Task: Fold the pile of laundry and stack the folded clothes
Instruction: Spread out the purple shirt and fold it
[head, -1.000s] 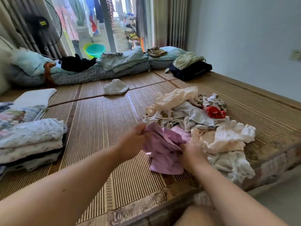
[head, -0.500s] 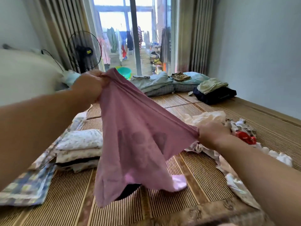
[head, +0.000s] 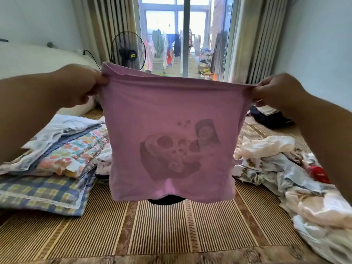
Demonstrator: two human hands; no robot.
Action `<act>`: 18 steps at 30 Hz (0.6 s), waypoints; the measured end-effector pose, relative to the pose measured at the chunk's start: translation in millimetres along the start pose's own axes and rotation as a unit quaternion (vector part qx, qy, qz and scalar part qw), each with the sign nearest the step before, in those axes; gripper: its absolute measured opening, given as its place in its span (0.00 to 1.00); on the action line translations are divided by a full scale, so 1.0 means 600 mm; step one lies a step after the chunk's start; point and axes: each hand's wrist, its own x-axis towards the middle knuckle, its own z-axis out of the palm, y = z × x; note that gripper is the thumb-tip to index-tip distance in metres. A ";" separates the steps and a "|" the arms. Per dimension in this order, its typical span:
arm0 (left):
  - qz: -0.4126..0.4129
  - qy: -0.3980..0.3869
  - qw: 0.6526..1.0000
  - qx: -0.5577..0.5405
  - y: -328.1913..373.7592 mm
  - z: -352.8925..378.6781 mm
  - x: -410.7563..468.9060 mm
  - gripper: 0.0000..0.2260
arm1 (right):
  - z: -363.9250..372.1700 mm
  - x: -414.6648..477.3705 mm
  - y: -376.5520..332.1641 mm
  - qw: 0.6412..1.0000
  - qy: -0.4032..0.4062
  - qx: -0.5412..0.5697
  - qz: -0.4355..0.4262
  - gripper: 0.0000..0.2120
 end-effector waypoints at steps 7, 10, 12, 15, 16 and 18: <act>-0.073 -0.011 0.992 -0.103 -0.040 0.097 0.062 0.08 | 0.058 0.071 0.040 0.979 -0.042 0.134 0.150 0.04; -0.072 -0.011 0.986 -0.148 -0.047 0.138 0.107 0.06 | 0.092 0.102 0.074 0.969 -0.025 0.199 0.146 0.02; -0.043 -0.020 0.988 -0.149 -0.046 0.155 0.131 0.08 | 0.104 0.110 0.091 0.966 -0.012 0.224 0.126 0.03; 0.019 -0.030 0.986 -0.160 -0.038 0.161 0.155 0.07 | 0.109 0.126 0.108 0.967 0.023 0.233 0.102 0.07; 0.031 -0.032 0.985 -0.166 -0.037 0.160 0.161 0.06 | 0.109 0.133 0.112 0.965 0.030 0.242 0.096 0.06; 0.053 -0.032 0.982 -0.177 -0.031 0.159 0.171 0.06 | 0.103 0.147 0.113 0.960 0.048 0.263 0.080 0.07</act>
